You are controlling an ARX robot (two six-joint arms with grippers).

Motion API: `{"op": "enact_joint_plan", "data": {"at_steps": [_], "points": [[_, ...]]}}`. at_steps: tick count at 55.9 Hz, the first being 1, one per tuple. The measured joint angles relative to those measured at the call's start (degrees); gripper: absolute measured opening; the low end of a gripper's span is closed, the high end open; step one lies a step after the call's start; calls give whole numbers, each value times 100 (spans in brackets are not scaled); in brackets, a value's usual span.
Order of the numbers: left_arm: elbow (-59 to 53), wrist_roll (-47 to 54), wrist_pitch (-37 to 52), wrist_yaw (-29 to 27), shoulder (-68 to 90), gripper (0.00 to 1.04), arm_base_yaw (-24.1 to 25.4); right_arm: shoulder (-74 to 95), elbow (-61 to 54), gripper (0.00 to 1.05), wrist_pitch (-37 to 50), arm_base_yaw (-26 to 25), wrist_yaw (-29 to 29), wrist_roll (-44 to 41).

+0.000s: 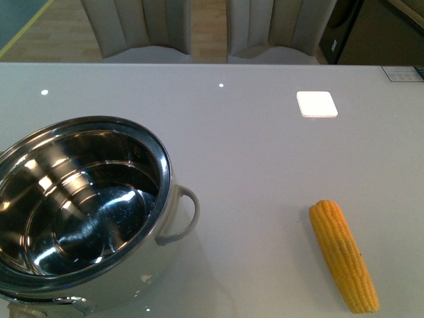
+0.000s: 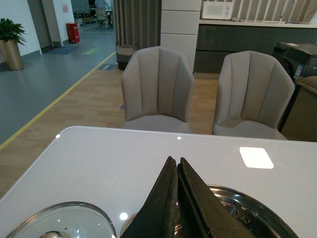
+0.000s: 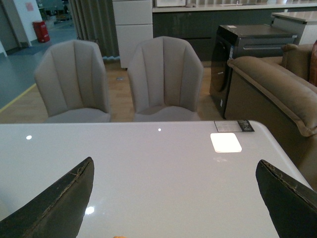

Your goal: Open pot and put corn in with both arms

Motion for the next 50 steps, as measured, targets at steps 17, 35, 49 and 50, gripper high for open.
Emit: {"op": "enact_joint_plan", "data": {"at_steps": [17, 35, 49, 50], "points": [[0, 0, -621, 0, -627, 3, -2, 0, 0, 96, -2, 0, 0, 0], [0, 0, -1058, -2, -1067, 3, -2, 0, 0, 96, 0, 0, 0, 0], [0, 0, -2087, -2, -2063, 3, -2, 0, 0, 96, -2, 0, 0, 0], [0, 0, -2090, 0, -2065, 3, -2, 0, 0, 96, -2, 0, -2, 0]]}}
